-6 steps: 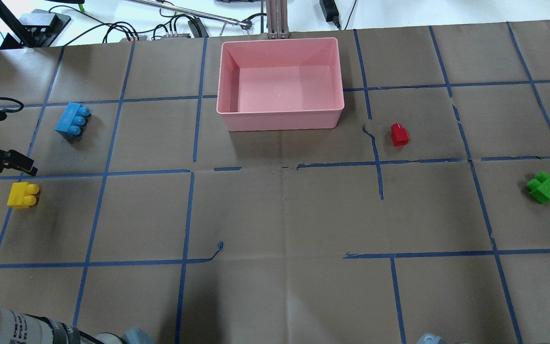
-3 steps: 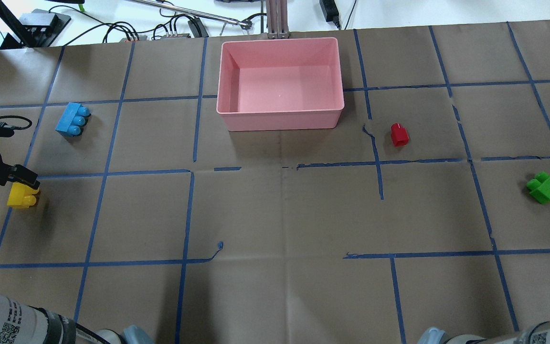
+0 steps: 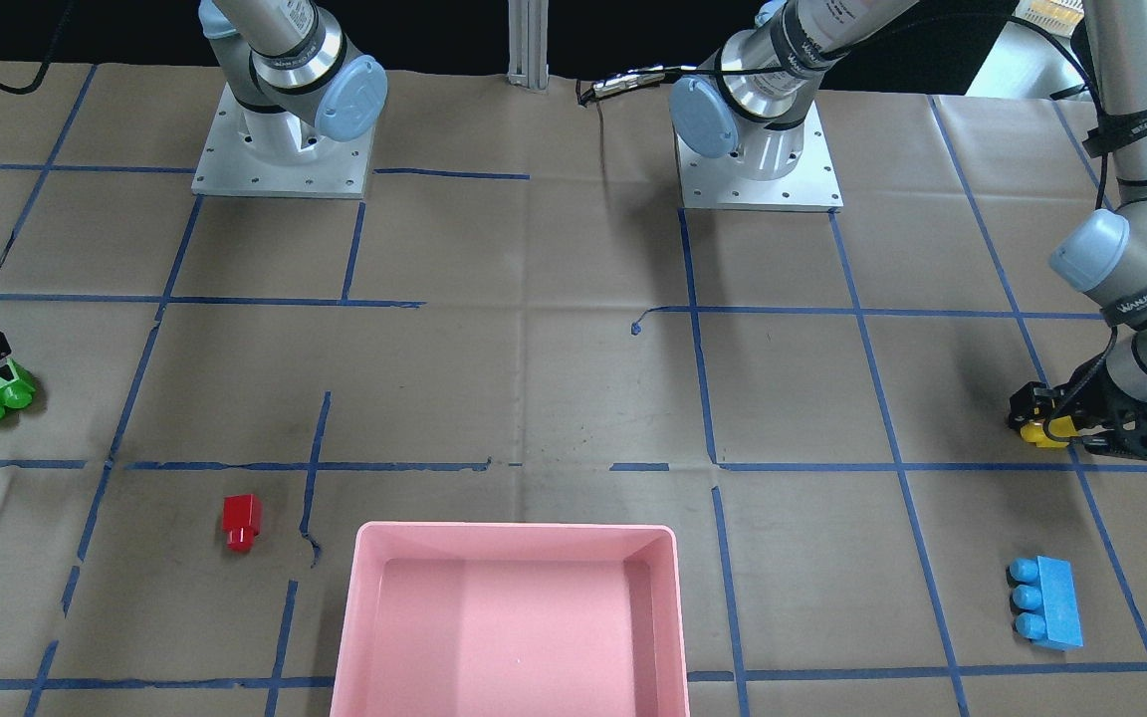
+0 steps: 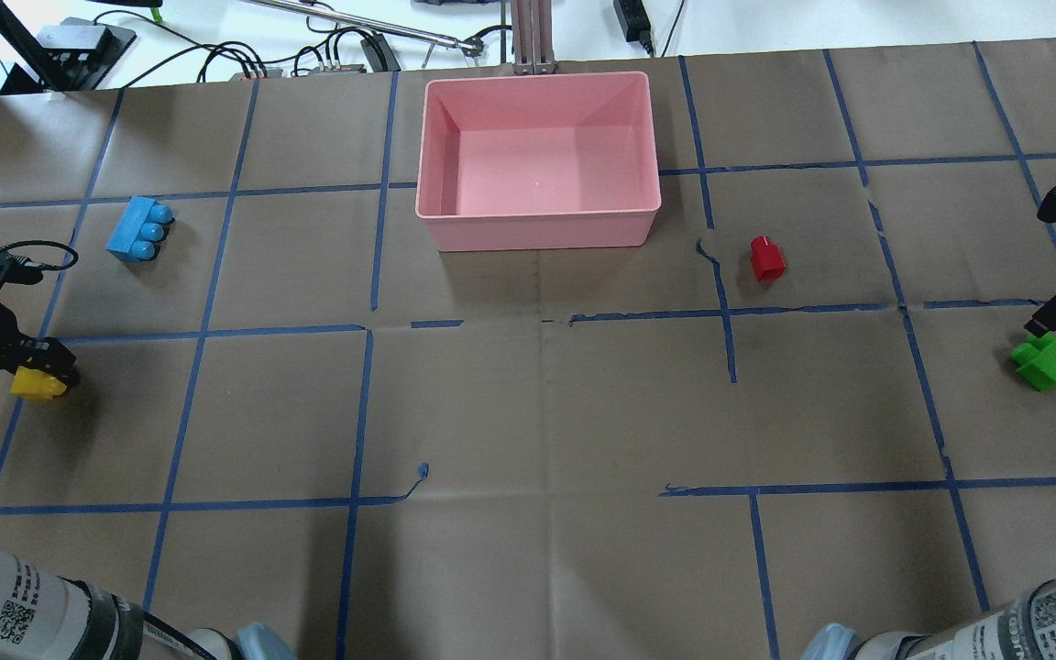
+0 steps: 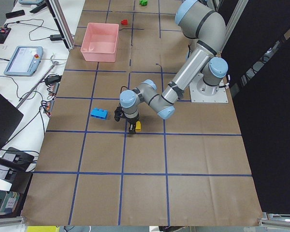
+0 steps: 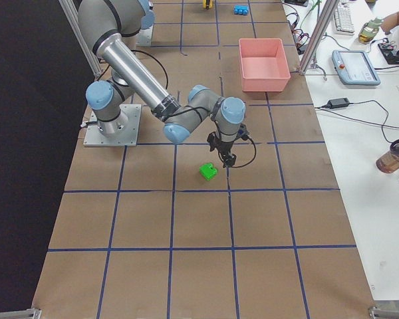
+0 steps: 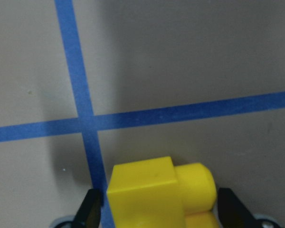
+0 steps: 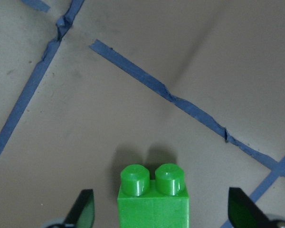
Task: Put all blocks into box
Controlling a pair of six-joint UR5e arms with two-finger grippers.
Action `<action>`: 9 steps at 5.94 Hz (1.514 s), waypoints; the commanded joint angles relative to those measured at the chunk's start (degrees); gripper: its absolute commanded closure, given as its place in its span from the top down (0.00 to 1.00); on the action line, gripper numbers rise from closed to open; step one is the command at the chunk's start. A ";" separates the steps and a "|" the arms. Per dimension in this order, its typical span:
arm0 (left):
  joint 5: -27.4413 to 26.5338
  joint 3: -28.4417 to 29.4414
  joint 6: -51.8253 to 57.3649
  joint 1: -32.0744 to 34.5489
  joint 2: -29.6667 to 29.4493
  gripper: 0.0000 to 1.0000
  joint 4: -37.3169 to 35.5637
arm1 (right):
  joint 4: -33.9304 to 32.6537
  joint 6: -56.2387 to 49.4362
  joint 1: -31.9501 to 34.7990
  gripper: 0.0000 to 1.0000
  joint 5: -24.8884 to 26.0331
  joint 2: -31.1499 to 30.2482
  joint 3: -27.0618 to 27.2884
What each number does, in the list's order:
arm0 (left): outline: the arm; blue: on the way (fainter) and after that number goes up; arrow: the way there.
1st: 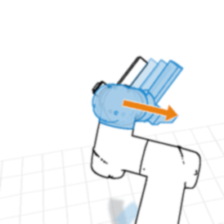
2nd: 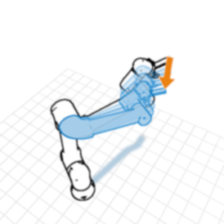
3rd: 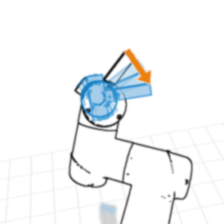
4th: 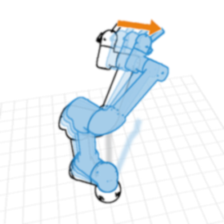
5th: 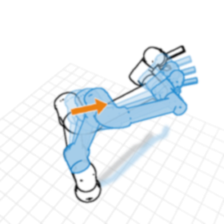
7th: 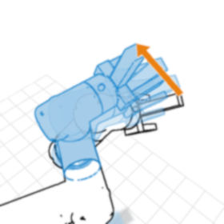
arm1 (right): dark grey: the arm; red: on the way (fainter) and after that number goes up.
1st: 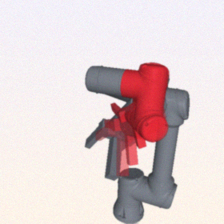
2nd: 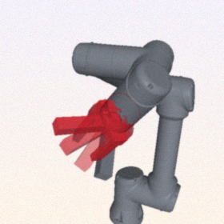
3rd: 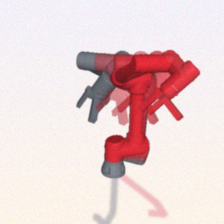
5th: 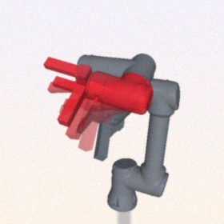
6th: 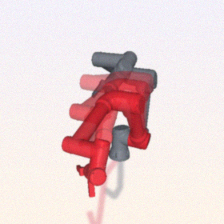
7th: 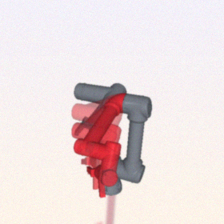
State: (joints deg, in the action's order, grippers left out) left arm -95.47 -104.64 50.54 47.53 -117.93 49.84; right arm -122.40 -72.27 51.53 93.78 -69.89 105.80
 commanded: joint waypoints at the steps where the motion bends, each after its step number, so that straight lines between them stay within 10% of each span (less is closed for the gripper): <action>1: 1.33 2.49 -0.36 0.72 1.38 0.00 4.88 | -1.00 -0.77 -1.17 1.00 0.09 2.73 1.16; 3: 9.06 10.11 -1.06 7.78 3.40 0.00 12.45 | -1.00 -1.12 -1.26 1.00 0.35 3.18 1.77; 9: 7.75 41.04 -27.95 47.87 -12.64 0.00 11.86 | -1.09 -2.95 -1.26 0.76 0.70 3.18 1.96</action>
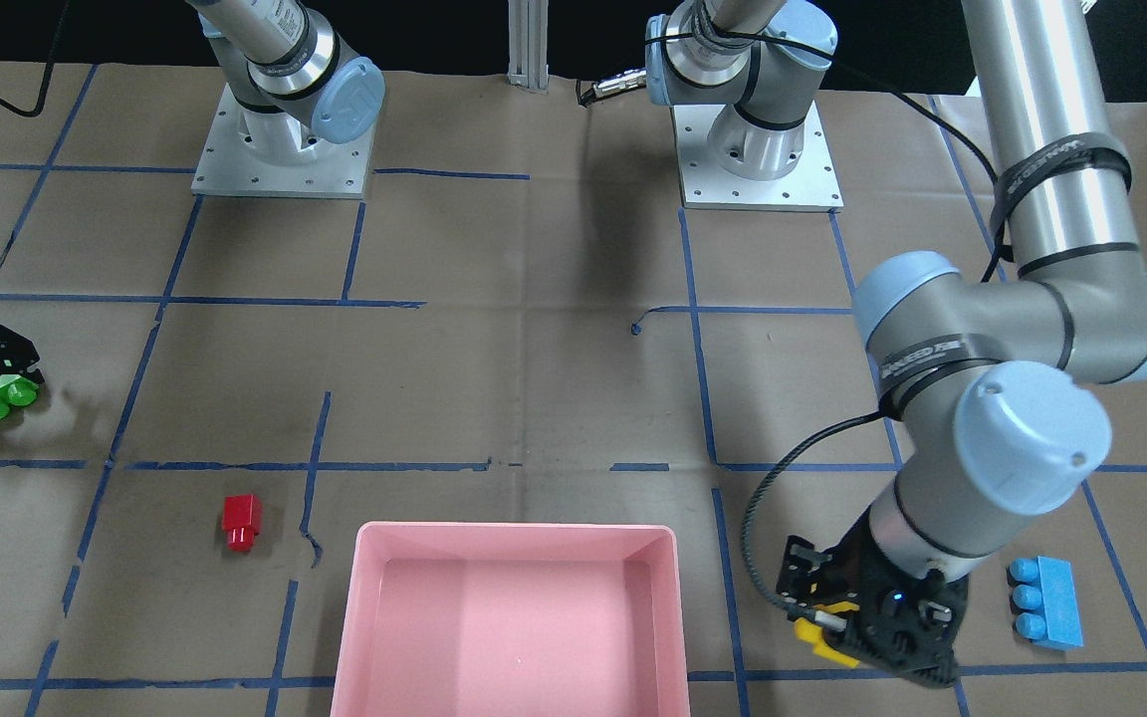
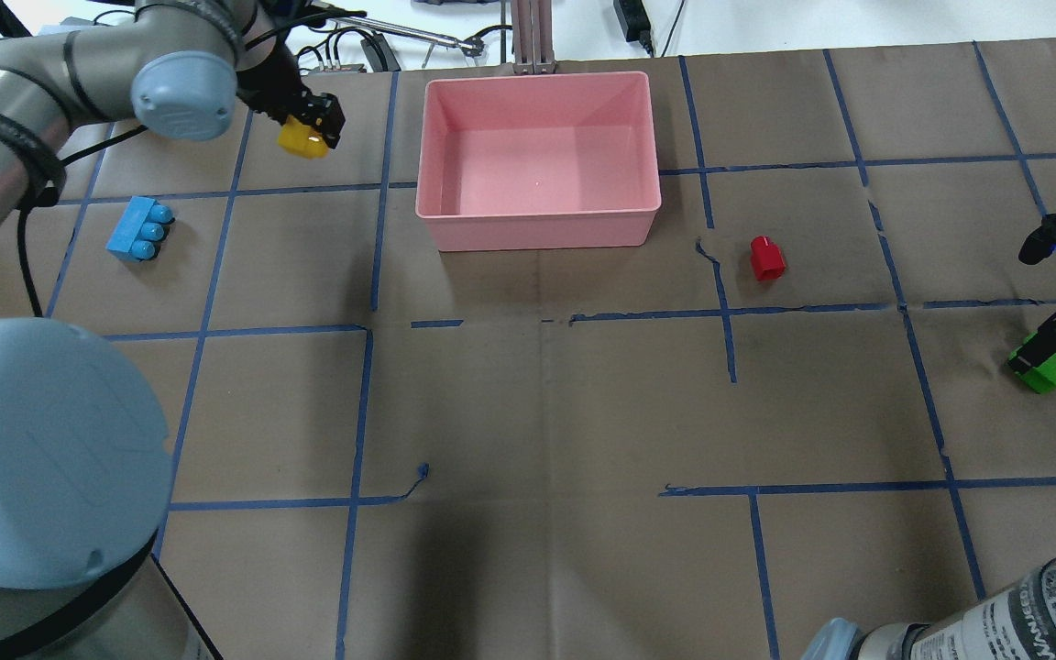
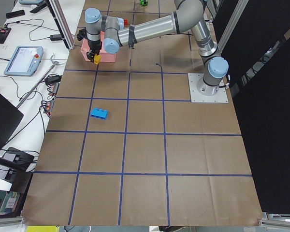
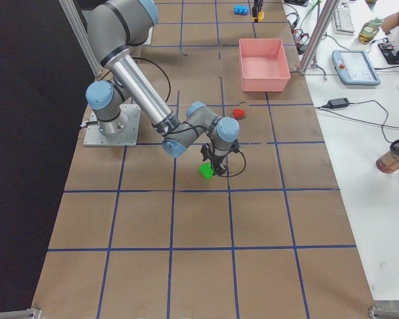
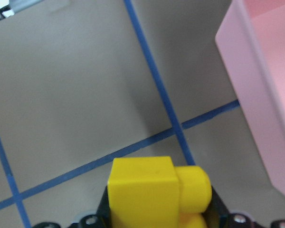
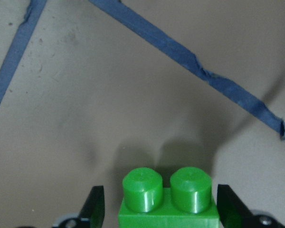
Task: Put all blocks into box
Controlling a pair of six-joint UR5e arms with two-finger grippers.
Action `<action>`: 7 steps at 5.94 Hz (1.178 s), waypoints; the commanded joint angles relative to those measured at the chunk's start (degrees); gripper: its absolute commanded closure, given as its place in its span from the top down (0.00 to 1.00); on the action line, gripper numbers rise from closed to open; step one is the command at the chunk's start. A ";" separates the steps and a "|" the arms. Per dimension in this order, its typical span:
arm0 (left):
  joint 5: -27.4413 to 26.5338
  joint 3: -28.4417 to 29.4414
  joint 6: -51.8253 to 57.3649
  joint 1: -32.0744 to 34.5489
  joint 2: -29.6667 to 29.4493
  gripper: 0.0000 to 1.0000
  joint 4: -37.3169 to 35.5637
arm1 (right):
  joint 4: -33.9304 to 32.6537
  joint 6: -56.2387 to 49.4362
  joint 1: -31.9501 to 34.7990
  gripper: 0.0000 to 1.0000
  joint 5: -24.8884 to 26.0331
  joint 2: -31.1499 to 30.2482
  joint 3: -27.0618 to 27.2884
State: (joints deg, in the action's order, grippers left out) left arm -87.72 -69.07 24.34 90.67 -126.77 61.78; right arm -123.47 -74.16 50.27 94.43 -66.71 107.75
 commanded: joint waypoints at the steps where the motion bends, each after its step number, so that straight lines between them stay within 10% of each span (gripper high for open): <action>1: 0.00 6.75 -2.02 8.35 -5.84 0.00 0.01 | -0.02 -1.60 -0.08 0.76 0.05 0.09 0.00; 2: -0.69 6.93 -2.54 10.21 -6.55 0.16 0.35 | -0.20 -2.21 -0.52 0.76 0.05 0.00 0.00; 3: -0.79 6.76 -2.37 10.14 -6.47 0.99 0.27 | -0.20 -3.44 -1.13 0.59 0.05 0.09 0.00; 4: -1.05 6.06 -2.11 9.71 -5.08 1.00 0.62 | -0.20 -3.71 -1.14 0.38 0.05 0.00 -0.09; 7: -1.05 3.61 1.74 -4.92 -0.59 1.00 3.08 | 0.42 -2.75 -0.88 0.25 0.05 -0.88 -2.97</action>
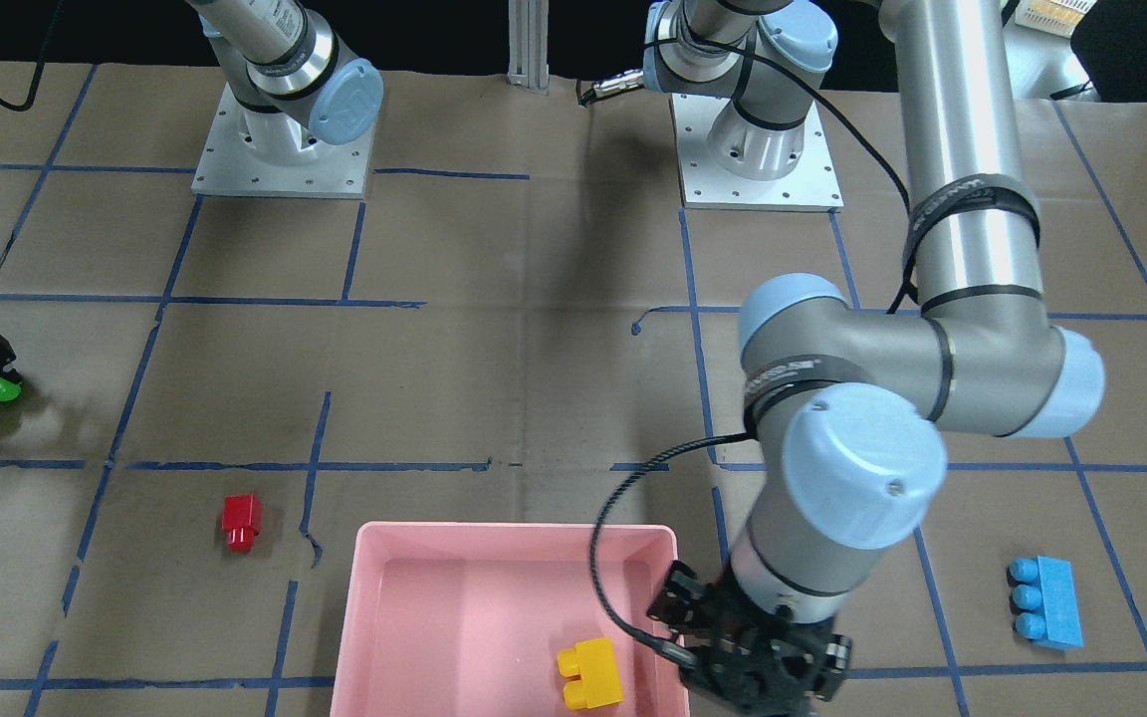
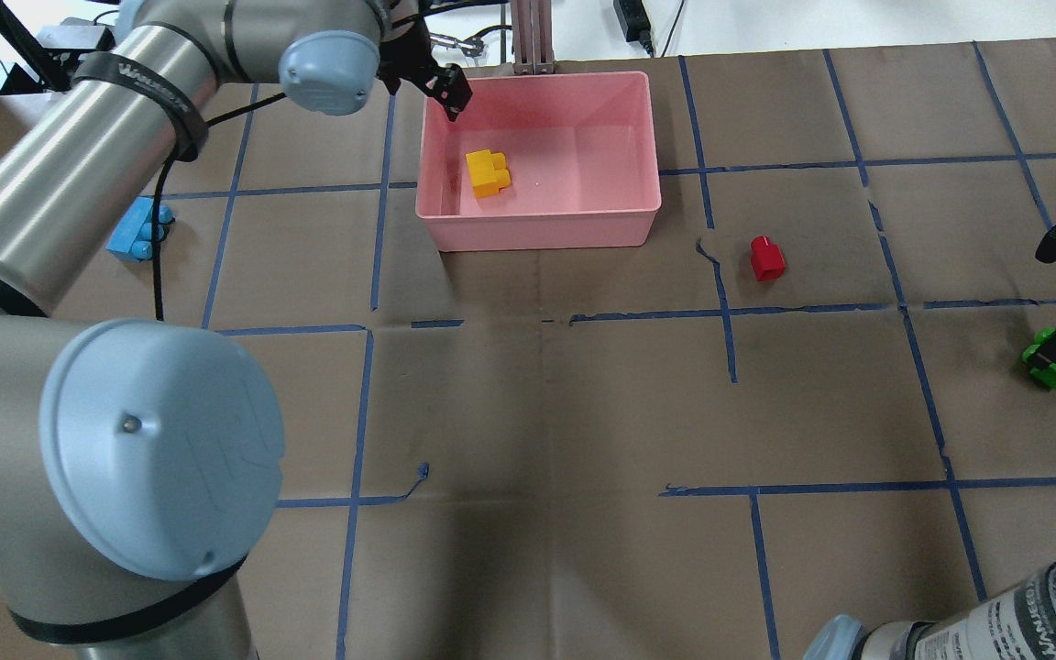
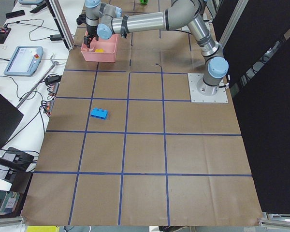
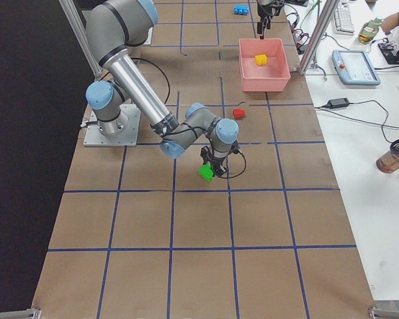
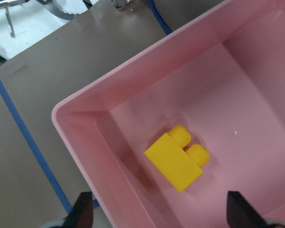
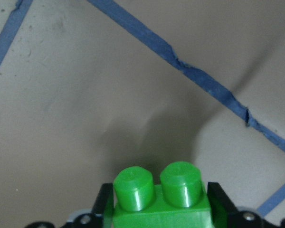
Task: Put all blocks into box
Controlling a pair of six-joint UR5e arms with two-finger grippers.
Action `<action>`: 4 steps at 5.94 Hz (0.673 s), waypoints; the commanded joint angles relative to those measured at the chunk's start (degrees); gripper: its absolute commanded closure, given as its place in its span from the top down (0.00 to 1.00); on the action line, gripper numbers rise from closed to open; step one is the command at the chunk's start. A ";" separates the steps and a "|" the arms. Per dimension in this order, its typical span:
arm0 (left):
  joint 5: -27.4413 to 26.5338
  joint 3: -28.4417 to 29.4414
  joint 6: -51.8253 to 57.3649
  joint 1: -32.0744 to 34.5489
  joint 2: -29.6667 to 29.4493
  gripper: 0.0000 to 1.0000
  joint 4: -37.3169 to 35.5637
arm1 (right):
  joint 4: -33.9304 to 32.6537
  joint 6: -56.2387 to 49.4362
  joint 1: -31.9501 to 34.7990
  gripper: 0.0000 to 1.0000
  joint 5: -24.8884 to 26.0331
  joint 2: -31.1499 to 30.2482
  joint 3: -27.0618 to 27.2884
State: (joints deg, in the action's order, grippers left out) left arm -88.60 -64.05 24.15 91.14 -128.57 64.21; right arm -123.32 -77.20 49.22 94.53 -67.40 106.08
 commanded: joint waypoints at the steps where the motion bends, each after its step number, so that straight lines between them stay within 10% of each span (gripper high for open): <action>1: -5.13 -4.64 2.13 -12.41 1.74 1.00 1.52 | 0.88 1.43 0.78 0.24 -0.65 -0.62 -3.83; 4: -5.18 -7.75 11.48 -24.59 -0.88 1.00 0.66 | 5.96 21.83 13.31 0.22 -3.98 -4.57 -12.35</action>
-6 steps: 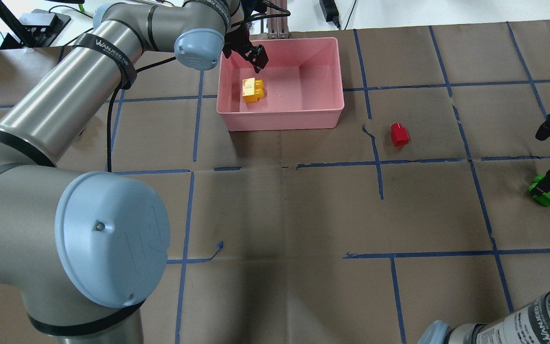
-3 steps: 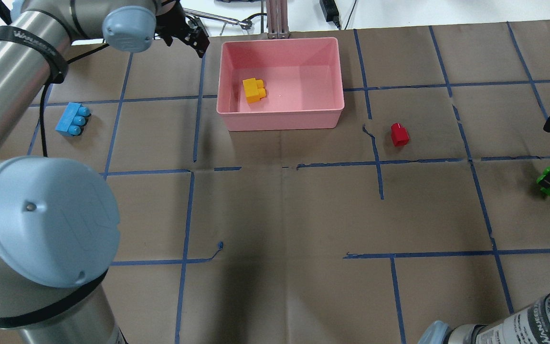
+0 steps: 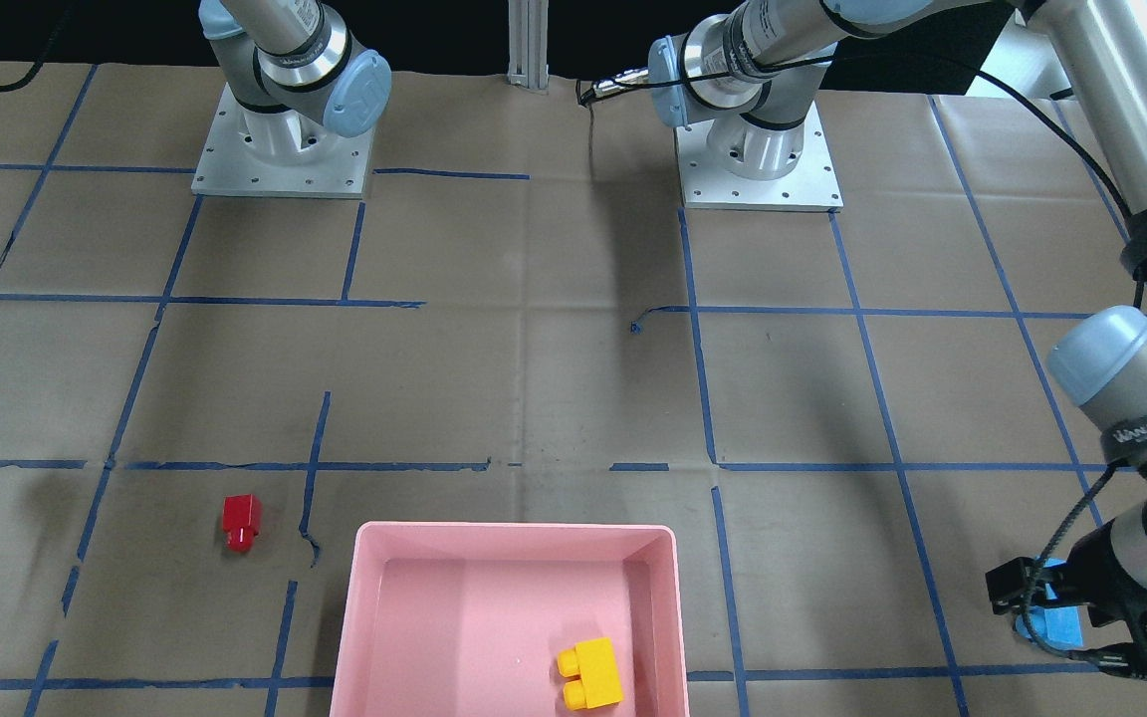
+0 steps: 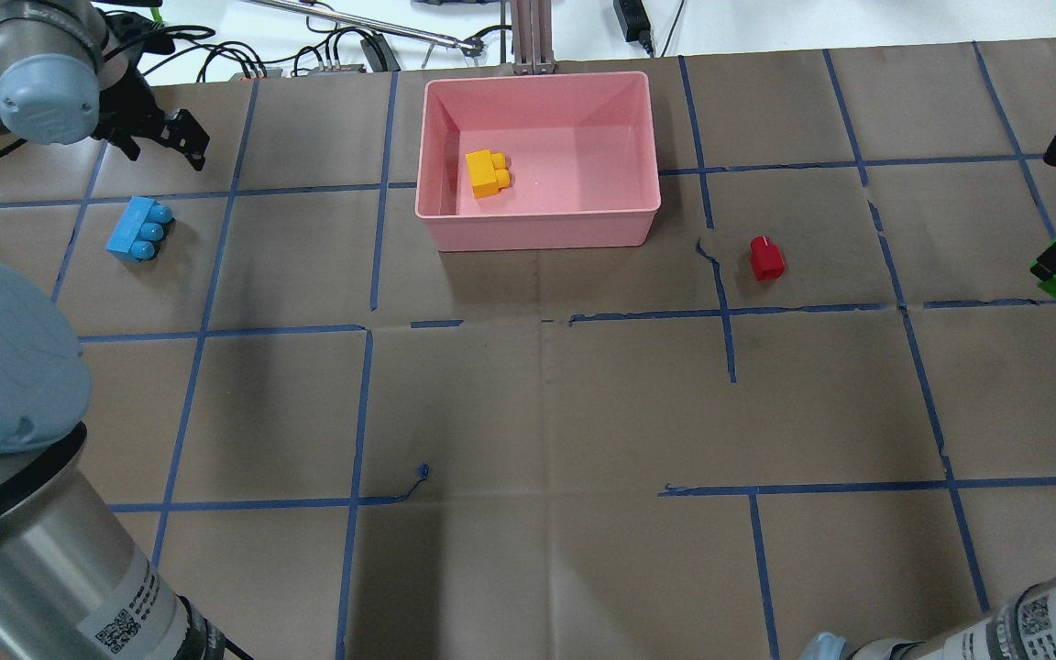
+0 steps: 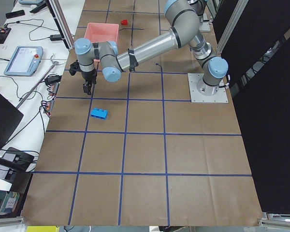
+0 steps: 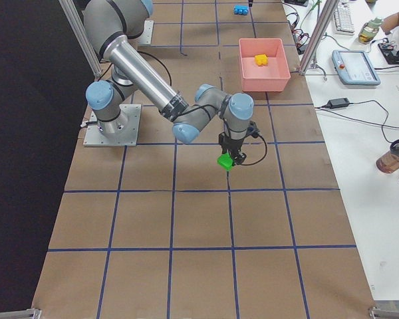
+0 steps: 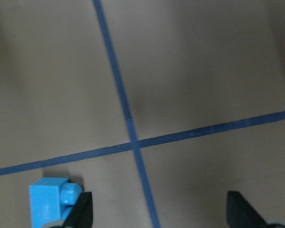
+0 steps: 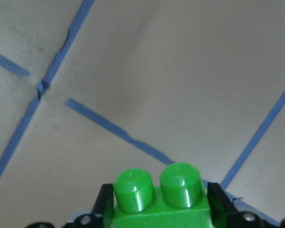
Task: Put all blocks into box
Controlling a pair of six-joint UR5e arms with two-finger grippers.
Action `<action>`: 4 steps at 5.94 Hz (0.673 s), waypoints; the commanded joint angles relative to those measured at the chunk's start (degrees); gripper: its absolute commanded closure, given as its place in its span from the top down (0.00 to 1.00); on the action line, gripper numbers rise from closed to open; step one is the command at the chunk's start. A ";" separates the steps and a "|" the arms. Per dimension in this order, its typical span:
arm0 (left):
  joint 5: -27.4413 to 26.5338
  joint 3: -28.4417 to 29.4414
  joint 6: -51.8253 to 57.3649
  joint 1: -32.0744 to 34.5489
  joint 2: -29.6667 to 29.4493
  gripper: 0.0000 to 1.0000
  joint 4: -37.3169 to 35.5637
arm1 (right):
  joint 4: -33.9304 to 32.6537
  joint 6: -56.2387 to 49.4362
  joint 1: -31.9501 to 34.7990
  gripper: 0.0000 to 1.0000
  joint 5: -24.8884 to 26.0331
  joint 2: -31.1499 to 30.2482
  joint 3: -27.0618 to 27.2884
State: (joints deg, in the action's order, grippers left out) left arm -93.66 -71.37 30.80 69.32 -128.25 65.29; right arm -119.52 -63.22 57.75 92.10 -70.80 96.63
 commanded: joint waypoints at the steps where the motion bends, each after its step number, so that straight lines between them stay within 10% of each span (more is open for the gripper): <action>1: -0.30 -0.69 12.45 -4.00 -2.26 0.99 -1.30 | 5.58 16.46 9.96 0.23 -2.62 -1.44 -6.85; 4: -0.38 -0.43 14.73 -5.07 -8.32 0.99 -5.79 | 11.33 42.81 26.73 0.23 -4.21 0.48 -17.41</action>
State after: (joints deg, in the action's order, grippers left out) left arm -93.84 -71.90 45.36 64.43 -134.82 60.53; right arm -108.98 -29.83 78.03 88.29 -71.32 82.33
